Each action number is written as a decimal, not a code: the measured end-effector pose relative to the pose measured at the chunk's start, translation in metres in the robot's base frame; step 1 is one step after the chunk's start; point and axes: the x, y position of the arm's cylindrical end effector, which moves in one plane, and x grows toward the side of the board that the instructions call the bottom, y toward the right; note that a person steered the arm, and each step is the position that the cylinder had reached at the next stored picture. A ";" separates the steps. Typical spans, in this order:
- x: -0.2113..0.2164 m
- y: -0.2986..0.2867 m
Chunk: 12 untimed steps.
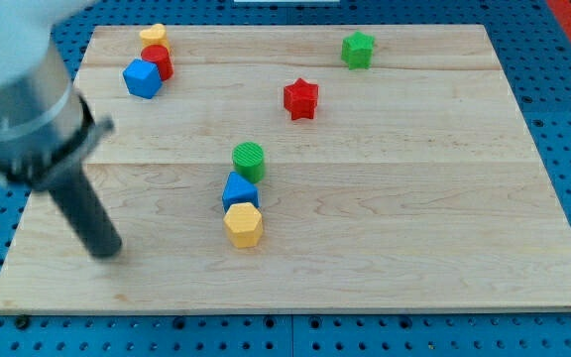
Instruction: Make a group out of green blocks hexagon trianglesand red star
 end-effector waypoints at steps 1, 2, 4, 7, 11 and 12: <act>0.027 0.064; 0.001 0.112; -0.084 0.130; -0.095 0.092; -0.085 0.124; -0.110 0.056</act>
